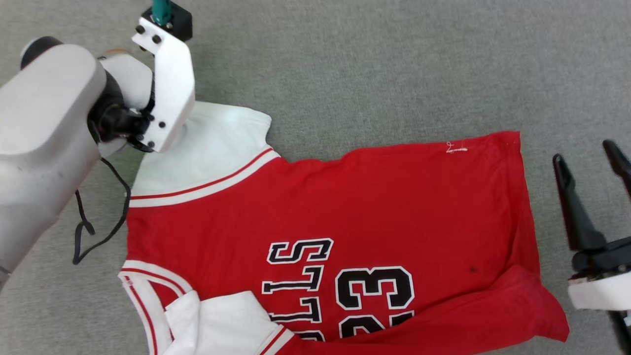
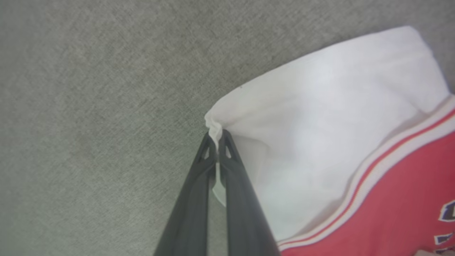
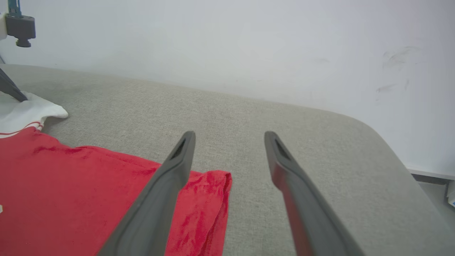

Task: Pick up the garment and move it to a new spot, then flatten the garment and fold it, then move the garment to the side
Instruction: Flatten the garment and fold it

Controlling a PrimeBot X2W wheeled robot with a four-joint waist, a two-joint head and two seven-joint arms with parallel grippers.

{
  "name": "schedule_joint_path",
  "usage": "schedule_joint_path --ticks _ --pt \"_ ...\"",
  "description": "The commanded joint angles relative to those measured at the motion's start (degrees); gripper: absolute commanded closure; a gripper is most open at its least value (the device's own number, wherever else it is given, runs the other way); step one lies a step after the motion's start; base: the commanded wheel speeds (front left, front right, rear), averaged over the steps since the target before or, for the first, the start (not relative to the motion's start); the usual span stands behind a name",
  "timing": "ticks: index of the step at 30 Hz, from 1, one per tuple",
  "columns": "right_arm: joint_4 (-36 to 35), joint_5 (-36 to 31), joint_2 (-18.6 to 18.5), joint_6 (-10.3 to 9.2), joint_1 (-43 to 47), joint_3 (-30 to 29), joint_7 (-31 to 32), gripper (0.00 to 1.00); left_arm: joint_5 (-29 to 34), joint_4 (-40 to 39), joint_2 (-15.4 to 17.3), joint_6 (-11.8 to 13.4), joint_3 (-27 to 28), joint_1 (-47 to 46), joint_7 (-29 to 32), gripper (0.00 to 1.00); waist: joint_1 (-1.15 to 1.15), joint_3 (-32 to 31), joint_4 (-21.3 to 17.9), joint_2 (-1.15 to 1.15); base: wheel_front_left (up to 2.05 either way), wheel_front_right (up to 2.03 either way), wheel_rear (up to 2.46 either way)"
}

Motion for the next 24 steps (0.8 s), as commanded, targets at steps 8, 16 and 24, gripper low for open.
schedule_joint_path --ticks 8,16,24 --pt "-2.0 2.4 -14.5 -0.07 -8.1 1.1 15.9 0.00 -0.5 -6.1 0.6 -0.2 -2.7 2.6 -6.1 1.00 -0.01 -6.9 3.8 0.00 0.00 0.00 0.00" --pt "-0.4 16.7 -33.0 -0.07 -19.3 14.1 46.3 0.00 -0.2 -12.0 1.0 -0.2 -5.4 2.8 -9.5 1.00 -0.01 -7.3 6.5 0.00 0.00 0.00 0.00" --pt "5.8 27.5 -38.8 -0.07 -32.5 25.7 66.9 0.00 0.6 -14.6 0.1 -0.2 -7.1 0.1 -11.5 1.00 -0.01 -4.3 9.5 0.00 0.00 0.00 0.00"
